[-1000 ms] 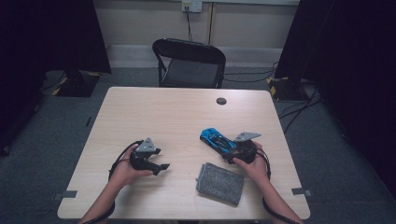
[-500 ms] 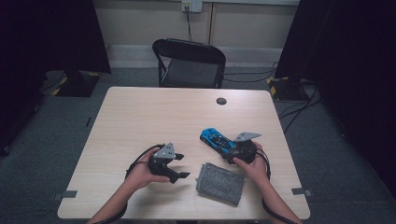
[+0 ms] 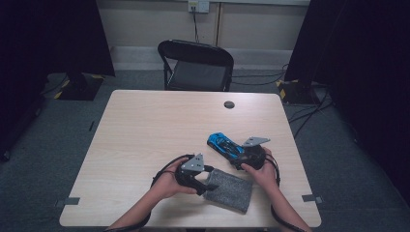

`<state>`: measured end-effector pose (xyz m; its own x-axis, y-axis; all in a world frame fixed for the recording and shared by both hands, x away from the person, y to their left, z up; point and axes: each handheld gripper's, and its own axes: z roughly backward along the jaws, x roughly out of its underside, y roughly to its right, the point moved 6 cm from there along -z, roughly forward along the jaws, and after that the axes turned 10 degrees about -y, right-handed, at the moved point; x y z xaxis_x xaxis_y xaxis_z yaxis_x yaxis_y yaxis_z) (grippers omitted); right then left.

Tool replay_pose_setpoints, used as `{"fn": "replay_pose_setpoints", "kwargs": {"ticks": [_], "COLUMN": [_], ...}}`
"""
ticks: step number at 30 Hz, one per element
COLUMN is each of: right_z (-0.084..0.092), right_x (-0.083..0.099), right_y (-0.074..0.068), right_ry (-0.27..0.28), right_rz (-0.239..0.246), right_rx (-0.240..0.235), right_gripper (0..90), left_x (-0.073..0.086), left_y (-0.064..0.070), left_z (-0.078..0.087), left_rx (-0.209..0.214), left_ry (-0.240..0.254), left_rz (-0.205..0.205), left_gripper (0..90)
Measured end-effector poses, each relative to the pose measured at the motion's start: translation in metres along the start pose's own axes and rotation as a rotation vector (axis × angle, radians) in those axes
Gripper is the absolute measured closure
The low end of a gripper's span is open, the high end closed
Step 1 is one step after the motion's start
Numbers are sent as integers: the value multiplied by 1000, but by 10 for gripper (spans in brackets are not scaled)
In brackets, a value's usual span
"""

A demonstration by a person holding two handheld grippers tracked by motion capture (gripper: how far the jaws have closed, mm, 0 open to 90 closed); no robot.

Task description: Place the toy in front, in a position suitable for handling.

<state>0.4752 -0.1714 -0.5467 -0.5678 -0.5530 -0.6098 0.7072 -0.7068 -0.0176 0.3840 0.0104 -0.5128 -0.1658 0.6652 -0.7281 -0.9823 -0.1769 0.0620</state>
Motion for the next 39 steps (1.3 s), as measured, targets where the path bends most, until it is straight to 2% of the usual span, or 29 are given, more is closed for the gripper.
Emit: {"fn": "replay_pose_setpoints", "kwargs": {"ticks": [5, 7, 14, 15, 17, 22, 23, 24, 26, 28, 35, 39], "right_z": [0, 0, 0, 0, 0, 0, 0, 0, 0, 0, 0, 0], "right_x": [0, 0, 0, 0, 0, 0, 0, 0, 0, 0, 0, 0], "right_y": [0, 0, 0, 0, 0, 0, 0, 0, 0, 0, 0, 0], "right_ry": [0, 0, 0, 0, 0, 0, 0, 0, 0, 0, 0, 0], "right_rz": [0, 0, 0, 0, 0, 0, 1, 1, 0, 1, 0, 0], "right_rx": [0, 0, 0, 0, -1, -1, -1, -1, -1, 0, -1, -1], "right_gripper": [236, 236, 236, 236, 236, 235, 236, 236, 236, 236, 235, 236], "left_x": [-2, -2, 5, 6, 6, 6, 7, 7, 8, 9, 10, 10], "left_y": [6, 7, 7, 7, 7, 8, 8, 8, 9, 9, 10, 8], "left_z": [-11, -16, -28, -31, -32, -33, -33, -32, -31, -30, -27, -24], "left_rx": [19, 20, 19, 16, 19, 7, 4, 5, 2, -1, -16, -18], "left_ry": [1, 0, -45, -75, -88, -97, -97, -98, -93, -89, -95, -90], "left_rz": [-28, -27, -31, -43, -54, -63, -58, -59, -35, -32, -10, 59], "left_gripper": [332, 334, 337, 337, 337, 370, 411, 411, 498, 561, 719, 748]}}
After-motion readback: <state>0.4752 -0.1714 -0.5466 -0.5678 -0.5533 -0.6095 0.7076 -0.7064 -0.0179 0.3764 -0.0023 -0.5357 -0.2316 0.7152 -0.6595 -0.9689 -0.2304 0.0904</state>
